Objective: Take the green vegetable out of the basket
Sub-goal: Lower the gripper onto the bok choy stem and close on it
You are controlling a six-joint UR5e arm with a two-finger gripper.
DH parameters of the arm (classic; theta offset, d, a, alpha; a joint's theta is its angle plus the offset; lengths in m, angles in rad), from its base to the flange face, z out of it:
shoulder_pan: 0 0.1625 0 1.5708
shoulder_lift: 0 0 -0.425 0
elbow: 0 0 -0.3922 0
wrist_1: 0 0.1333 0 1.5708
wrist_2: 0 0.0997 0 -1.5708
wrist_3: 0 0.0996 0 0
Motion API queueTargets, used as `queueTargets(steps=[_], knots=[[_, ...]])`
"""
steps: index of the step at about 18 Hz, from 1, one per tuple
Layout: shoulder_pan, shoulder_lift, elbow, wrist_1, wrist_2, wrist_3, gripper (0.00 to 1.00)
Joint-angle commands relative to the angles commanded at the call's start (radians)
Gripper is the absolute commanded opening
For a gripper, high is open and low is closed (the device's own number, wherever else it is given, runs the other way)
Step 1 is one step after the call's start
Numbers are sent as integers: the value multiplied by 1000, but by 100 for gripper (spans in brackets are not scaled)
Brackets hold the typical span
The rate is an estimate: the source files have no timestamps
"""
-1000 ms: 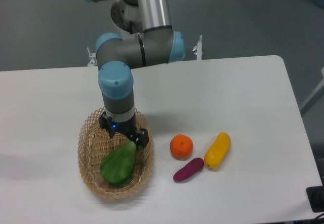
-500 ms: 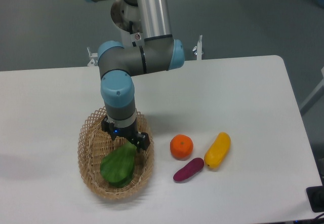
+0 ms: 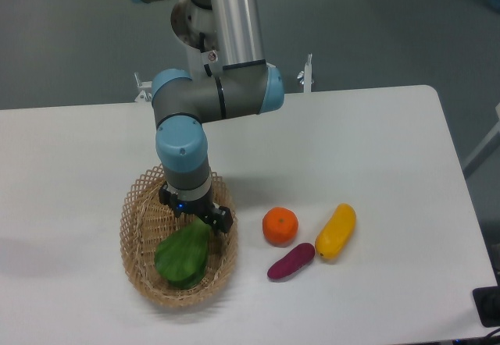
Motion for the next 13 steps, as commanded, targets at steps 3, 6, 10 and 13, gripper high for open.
queueTargets(steps=[3, 6, 10, 13], knots=[[-2, -11, 5, 6, 0, 0, 95], [-2, -6, 3, 6, 0, 2, 61], [-2, -3, 6, 6, 0, 2, 48], [-2, -2, 8, 6, 0, 2, 46]])
